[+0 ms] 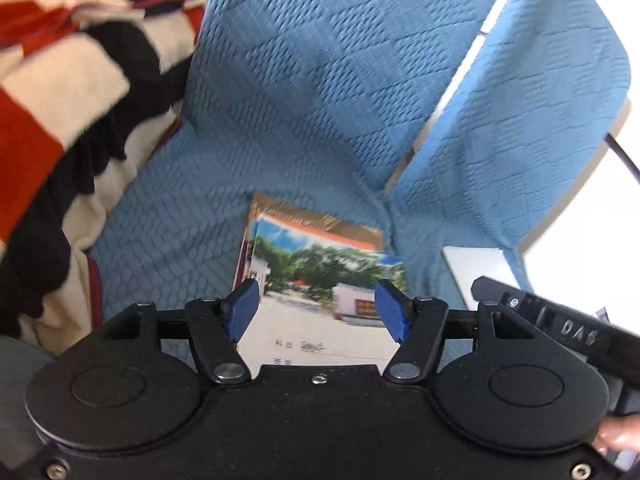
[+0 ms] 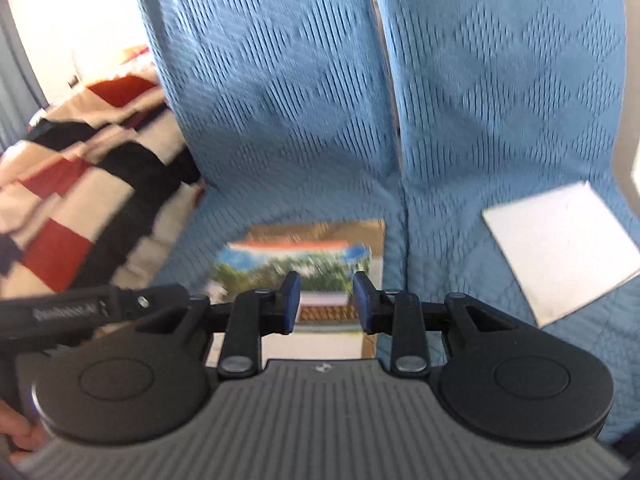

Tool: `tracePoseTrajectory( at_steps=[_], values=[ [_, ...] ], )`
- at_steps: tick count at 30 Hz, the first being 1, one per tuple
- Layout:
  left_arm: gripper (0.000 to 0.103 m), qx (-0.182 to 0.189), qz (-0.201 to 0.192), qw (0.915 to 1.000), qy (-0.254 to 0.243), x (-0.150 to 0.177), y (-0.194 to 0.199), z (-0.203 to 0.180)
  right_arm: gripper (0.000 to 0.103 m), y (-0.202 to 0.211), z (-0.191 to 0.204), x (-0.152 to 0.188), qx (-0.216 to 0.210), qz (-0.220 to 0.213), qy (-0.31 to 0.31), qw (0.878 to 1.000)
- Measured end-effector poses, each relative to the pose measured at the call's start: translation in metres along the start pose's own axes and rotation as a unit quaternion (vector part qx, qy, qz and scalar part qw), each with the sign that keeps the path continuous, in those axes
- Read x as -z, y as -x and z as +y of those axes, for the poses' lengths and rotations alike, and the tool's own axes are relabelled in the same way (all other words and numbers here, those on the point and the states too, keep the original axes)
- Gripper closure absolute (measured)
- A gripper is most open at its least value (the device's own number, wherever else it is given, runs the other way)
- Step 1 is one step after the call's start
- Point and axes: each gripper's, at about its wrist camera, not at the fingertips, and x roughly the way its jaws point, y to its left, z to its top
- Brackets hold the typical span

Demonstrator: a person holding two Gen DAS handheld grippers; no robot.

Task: Organize objects
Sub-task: 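Raise both open grippers away from the book stack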

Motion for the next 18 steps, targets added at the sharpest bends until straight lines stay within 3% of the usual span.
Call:
tracePoseTrajectory(
  at_steps=[7, 18],
  values=[
    [0.023, 0.011, -0.037, 0.9992, -0.006, -0.011, 0.048, -0.024, 0.07, 0.058, 0.001, -0.015, -0.013, -0.028, -0.011, 0.999],
    [0.009, 0.025, -0.043, 0.9981, -0.036, -0.001, 0.084, -0.065, 0.069, 0.121, -0.009, -0.006, 0.004, -0.059, -0.024, 0.998]
  ],
)
